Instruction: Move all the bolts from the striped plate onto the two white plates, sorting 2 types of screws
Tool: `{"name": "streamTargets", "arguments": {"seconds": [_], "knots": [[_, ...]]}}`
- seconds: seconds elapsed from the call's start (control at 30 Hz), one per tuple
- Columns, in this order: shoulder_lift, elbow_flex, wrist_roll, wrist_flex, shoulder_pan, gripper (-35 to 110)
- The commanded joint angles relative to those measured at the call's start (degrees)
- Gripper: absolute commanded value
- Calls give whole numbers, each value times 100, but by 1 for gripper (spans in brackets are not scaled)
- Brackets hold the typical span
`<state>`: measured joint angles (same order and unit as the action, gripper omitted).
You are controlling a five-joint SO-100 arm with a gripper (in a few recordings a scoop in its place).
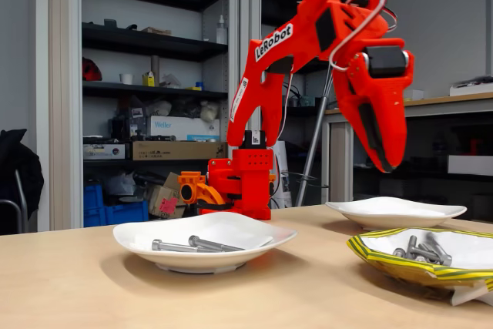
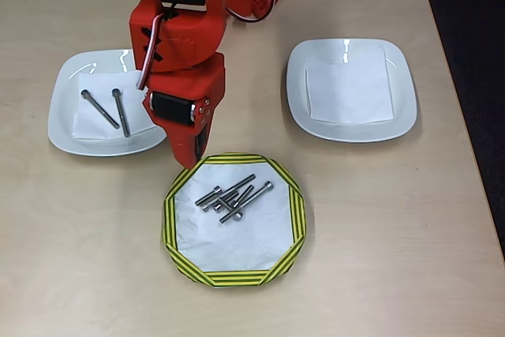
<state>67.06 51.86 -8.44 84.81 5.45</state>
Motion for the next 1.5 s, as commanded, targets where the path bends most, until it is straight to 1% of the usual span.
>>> {"name": "streamTargets", "arguments": {"seconds": [0.0,0.1,0.2,0.33,0.53,0.63,0.87,1.47], "knots": [[352,123,88,26,141,0],[308,141,-18,-44,62,0],[202,79,-70,-176,-123,9],[-369,-158,-44,-316,-483,12],[-1002,-299,281,-765,-870,9],[-1169,-308,519,-914,-958,10],[-1371,-536,1055,-932,-1072,9],[-1978,-545,1037,-1213,-1178,7]]}}
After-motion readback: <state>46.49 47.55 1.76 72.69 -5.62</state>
